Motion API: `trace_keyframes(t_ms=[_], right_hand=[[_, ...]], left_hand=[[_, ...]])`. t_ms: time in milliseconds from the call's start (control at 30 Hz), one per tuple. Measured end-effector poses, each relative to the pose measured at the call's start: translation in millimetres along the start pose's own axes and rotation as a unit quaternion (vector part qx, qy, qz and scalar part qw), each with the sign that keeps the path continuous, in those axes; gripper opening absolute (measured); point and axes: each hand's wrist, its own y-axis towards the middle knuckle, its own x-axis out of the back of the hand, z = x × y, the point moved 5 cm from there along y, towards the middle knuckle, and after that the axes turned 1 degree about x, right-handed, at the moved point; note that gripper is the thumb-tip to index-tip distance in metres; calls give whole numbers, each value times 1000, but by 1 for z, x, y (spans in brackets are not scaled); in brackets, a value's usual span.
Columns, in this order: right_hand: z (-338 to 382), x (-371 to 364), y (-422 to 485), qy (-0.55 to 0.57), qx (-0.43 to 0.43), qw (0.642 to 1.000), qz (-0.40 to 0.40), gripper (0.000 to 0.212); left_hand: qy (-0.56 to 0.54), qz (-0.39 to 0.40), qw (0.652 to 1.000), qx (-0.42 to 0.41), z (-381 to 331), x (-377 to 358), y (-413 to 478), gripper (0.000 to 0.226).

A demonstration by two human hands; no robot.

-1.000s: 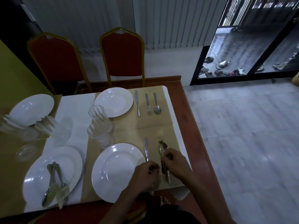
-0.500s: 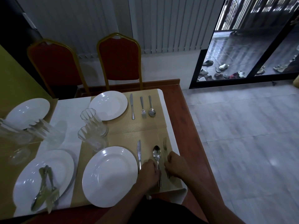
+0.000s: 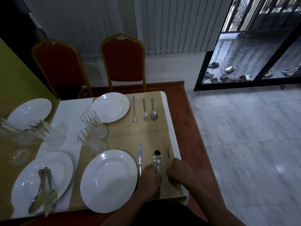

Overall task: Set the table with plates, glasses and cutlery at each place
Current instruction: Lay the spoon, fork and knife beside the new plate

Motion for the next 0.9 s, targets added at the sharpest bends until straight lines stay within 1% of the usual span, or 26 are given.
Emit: trace_keyframes(t_ms=[133,267,400,600,800,900], right_hand=[[2,-3,0,-2,-8,1000,-16,25],[4,-5,1,-6,4,1000,-11,23],[4,-6,2,-1,5,1000,-5,28],[2,-2,4,-2,5,1000,-5,20],[4,1,5,29,-2,1000,9,28],[4,-1,4,53,8,999,6,20]], left_hand=[[1,-7,1000,-6,0,-1,1,20],[1,-7,1000,-7,1,-2,2,17],[11,-7,1000,-8,0,-3,3,25],[0,8,1000,16,1,-4,6,23],[4,7,1000,16,0,-4,8,23],[3,4,1000,23,1,-5,8,22]])
